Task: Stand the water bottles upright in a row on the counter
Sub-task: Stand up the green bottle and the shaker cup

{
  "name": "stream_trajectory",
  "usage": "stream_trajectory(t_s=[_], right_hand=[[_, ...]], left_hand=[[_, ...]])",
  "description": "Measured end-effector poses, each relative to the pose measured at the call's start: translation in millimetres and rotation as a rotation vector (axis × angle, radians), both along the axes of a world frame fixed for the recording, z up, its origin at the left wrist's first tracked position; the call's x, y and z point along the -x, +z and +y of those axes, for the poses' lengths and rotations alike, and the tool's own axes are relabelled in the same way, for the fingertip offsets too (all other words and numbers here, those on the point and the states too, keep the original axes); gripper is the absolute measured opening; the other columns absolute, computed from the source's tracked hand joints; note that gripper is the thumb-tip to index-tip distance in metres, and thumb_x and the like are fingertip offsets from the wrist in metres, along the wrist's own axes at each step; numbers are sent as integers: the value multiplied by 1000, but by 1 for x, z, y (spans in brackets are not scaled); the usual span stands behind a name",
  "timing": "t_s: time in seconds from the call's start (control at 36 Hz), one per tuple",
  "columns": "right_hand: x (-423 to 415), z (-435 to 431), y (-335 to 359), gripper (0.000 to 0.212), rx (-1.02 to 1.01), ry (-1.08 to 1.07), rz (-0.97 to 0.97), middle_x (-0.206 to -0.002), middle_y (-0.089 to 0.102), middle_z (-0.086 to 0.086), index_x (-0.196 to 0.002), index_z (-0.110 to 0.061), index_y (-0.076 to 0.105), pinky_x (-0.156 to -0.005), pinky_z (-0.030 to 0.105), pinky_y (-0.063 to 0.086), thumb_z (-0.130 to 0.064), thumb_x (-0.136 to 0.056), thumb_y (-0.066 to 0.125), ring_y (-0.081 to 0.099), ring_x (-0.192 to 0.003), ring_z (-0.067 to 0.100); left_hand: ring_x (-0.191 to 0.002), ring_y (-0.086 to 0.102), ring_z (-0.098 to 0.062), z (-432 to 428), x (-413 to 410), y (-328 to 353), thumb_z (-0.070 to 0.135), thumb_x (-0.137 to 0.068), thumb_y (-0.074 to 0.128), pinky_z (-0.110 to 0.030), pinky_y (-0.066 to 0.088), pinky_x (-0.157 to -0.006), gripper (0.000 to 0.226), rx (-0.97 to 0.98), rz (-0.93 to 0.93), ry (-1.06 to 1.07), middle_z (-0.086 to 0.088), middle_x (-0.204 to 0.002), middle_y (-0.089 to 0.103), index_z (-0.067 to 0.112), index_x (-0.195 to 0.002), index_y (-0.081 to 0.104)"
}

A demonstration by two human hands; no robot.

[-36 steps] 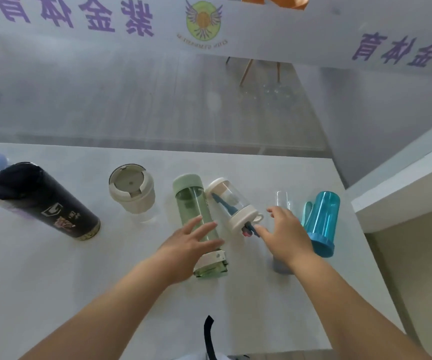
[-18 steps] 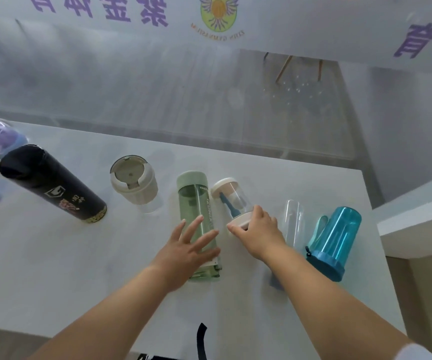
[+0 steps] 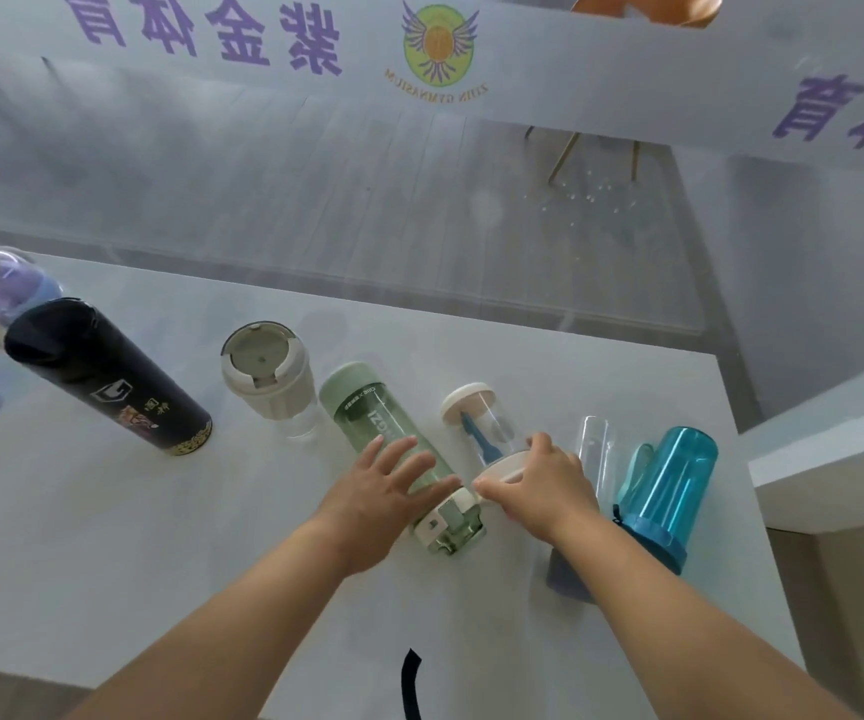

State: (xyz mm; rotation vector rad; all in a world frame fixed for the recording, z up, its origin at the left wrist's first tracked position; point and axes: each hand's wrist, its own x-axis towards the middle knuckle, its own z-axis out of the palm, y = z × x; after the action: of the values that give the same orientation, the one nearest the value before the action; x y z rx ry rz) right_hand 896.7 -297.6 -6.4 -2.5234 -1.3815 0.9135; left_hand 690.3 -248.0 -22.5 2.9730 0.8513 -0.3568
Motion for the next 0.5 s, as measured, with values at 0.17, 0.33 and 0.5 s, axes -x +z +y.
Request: stream_trajectory(t_s=[0.17,0.33,0.5], right_hand=[[-3,-5,0,84,-4,-22,-10,-120,53,6,-124,-15,37,-87,42,48,-64,-60,63,44,-113,26],[-10,-10,-2,82,-30,-33,-50,-119,52,5,-124,-16,37,-87,42,48,-62,-60,63,42,-110,25],[-17,-9,1,75,-81,-36,-158,-119,50,1,-120,-23,40,-82,39,41,-58,-57,61,38,-110,25]], left_hand=[[-142,-5,-34,1,-13,-9,13,-88,40,-57,-11,-112,68,57,-25,45,-4,-155,8,34,-145,7],[-143,-2,-38,2,-20,-15,17,-93,40,-68,-17,-103,52,35,32,-10,-2,-153,21,28,-140,19],[-110,61,-30,1,-12,7,26,-44,82,-64,49,-83,66,-114,-18,-87,9,-112,67,34,-107,65]])
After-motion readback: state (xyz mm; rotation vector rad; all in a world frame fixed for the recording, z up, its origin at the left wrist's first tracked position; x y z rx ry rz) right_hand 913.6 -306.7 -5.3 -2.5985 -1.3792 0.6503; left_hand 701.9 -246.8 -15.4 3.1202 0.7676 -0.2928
